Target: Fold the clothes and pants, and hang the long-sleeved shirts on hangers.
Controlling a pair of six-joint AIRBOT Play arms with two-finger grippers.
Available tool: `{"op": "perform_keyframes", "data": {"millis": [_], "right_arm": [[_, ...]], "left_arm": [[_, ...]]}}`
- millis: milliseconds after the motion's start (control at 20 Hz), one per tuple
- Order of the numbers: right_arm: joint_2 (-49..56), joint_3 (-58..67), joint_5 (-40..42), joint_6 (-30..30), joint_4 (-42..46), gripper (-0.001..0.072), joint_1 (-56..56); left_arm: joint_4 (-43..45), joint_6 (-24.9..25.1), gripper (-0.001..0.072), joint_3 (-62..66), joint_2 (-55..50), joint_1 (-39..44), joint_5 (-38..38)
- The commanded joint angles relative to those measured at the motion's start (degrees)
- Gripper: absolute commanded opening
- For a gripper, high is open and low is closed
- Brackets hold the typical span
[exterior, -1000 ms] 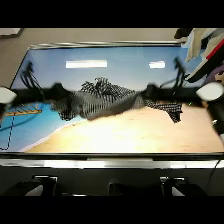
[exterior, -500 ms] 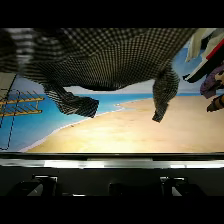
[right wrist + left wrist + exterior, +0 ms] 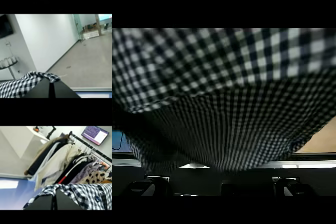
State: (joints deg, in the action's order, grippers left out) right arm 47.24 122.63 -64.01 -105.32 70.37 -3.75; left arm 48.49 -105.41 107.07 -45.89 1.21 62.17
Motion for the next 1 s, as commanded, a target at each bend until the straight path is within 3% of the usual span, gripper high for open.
{"op": "perform_keyframes", "data": {"millis": [0,100,400,650,850,900,950], "right_arm": [[6.4,-1.1,-2.3,-3.1,2.0,0.0028,0.0],[12.2,-2.8,-4.3,-3.4,3.2,0.0028,0.0],[35.3,-8.0,-5.0,-2.9,9.9,0.0028,0.0],[54.8,-8.0,3.3,-3.0,5.7,0.0028,0.0],[62.2,-8.0,3.5,-3.5,1.9,0.0075,0.0],[62.4,-8.0,2.5,-3.5,1.5,0.0083,0.0],[62.2,-8.0,1.2,-3.3,1.4,0.0151,0.0]], "left_arm": [[0.1,-3.3,0.0021,0.0,-5.8,0.0,8.5],[0.2,-3.0,0.0021,-1.0,-12.5,0.2,12.9],[0.1,2.9,0.0022,-6.6,-39.7,4.4,13.1],[-8.0,9.6,0.0022,-6.5,-61.1,7.1,1.6],[-16.6,12.3,0.0027,-6.5,-67.5,7.0,-4.9],[-16.5,12.7,0.0119,-6.5,-67.4,6.8,-5.2],[-16.6,12.6,0.0343,-6.5,-66.9,6.4,-4.9]]}}
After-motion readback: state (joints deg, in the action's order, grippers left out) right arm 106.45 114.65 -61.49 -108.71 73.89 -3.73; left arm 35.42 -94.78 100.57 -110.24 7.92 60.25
